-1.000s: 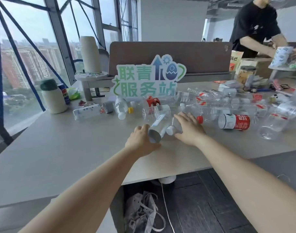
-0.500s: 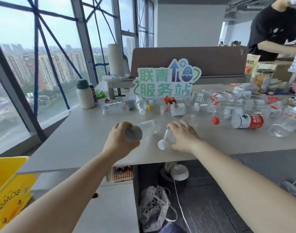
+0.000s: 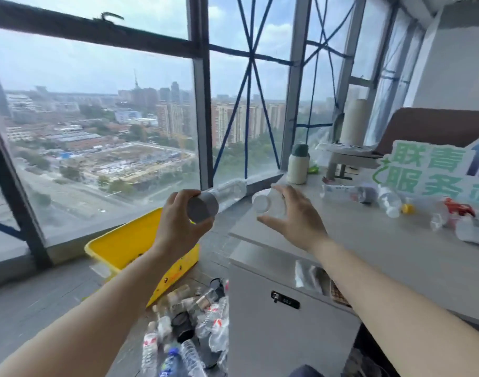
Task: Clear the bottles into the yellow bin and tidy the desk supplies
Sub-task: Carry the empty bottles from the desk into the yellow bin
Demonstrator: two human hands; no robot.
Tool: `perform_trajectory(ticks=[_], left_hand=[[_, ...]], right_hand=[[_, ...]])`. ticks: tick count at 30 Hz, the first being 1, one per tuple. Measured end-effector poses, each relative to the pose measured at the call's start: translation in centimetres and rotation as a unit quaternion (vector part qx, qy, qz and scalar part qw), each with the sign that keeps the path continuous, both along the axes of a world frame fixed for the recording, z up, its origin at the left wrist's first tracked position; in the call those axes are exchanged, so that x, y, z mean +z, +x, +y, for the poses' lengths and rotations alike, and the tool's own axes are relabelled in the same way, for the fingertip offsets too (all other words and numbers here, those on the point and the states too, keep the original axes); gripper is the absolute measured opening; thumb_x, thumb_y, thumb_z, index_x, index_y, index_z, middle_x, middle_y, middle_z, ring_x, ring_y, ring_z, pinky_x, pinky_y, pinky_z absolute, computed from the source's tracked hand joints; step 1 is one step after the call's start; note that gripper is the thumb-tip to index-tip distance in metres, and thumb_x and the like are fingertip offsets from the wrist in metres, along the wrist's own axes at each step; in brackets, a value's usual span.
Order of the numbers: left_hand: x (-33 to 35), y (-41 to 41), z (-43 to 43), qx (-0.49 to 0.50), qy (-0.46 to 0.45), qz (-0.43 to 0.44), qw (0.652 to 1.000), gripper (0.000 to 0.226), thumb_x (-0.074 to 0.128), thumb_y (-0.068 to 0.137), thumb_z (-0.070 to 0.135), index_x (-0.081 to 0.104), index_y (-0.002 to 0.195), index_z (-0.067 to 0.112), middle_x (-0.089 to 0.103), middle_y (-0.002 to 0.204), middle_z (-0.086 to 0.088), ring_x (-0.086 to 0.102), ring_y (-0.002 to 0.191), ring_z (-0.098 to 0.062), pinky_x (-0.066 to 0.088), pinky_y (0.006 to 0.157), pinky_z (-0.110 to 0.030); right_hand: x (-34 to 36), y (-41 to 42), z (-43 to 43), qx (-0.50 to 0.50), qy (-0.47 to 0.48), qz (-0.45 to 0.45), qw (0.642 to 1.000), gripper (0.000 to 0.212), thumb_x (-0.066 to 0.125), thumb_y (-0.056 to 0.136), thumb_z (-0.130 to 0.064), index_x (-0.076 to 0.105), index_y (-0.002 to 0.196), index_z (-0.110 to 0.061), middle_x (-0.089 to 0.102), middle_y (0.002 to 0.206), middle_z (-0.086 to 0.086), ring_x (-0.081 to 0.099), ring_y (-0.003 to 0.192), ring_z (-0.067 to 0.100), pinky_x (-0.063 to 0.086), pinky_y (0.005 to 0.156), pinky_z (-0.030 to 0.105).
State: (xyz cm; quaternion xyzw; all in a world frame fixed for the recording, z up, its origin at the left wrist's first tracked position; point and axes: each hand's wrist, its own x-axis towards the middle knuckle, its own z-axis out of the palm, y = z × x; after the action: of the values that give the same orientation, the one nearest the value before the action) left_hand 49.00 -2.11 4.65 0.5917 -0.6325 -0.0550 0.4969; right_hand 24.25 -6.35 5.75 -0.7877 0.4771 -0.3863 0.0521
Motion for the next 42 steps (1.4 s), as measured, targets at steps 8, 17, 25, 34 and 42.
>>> perform_trajectory(ticks=[8, 17, 25, 34, 42], left_hand=[[-1.6, 15.1, 0.4, 0.140, -0.015, 0.017, 0.990, 0.058, 0.080, 0.071, 0.023, 0.053, 0.122, 0.019, 0.046, 0.114, 0.004, 0.049, 0.106, -0.016, 0.051, 0.088, -0.043], [-3.5, 27.5, -7.2, 0.205, -0.020, 0.040, 0.978, 0.058, 0.080, 0.072, 0.022, 0.052, 0.123, 0.019, 0.045, 0.114, 0.003, 0.051, 0.105, -0.017, 0.052, 0.087, -0.041], [-2.9, 35.2, -20.4, 0.268, 0.159, -0.085, 0.947, 0.083, 0.059, 0.091, 0.029, 0.003, 0.151, 0.019, 0.001, 0.159, -0.006, 0.013, 0.144, -0.030, 0.019, 0.114, -0.039], [-9.1, 37.2, -22.4, 0.196, 0.367, -0.154, 0.896, 0.088, 0.057, 0.089, 0.046, -0.001, 0.152, 0.023, -0.004, 0.160, -0.004, 0.002, 0.147, -0.025, 0.008, 0.118, -0.048], [-7.3, 32.1, -21.1, 0.162, 0.284, -0.097, 0.940, 0.066, 0.058, 0.090, 0.039, 0.030, 0.145, 0.018, 0.034, 0.151, -0.004, 0.031, 0.138, -0.021, 0.031, 0.111, -0.037]], right_hand=[[-1.7, 20.1, -6.0, 0.180, 0.029, -0.105, 0.978, 0.071, 0.074, 0.073, -0.052, 0.045, 0.129, -0.019, 0.053, 0.125, 0.000, 0.054, 0.111, 0.022, 0.049, 0.088, 0.044], [-4.7, 35.3, -15.8, 0.252, 0.057, -0.234, 0.937, 0.064, 0.066, 0.070, -0.058, 0.042, 0.123, -0.032, 0.051, 0.115, -0.012, 0.052, 0.109, 0.011, 0.053, 0.083, 0.043], [-4.7, 45.5, -29.5, 0.168, 0.118, -0.034, 0.978, 0.087, 0.051, 0.088, -0.056, 0.000, 0.152, -0.026, 0.005, 0.160, 0.004, 0.009, 0.147, 0.028, 0.017, 0.115, 0.047], [-11.5, 44.7, -32.0, 0.110, 0.283, 0.205, 0.930, 0.079, 0.056, 0.089, -0.046, 0.017, 0.151, -0.015, 0.021, 0.157, 0.006, 0.021, 0.142, 0.033, 0.022, 0.112, 0.042], [-8.8, 39.5, -28.1, 0.146, 0.273, 0.131, 0.942, 0.066, 0.058, 0.090, -0.037, 0.031, 0.146, -0.015, 0.035, 0.149, 0.009, 0.033, 0.136, 0.029, 0.032, 0.106, 0.041]])
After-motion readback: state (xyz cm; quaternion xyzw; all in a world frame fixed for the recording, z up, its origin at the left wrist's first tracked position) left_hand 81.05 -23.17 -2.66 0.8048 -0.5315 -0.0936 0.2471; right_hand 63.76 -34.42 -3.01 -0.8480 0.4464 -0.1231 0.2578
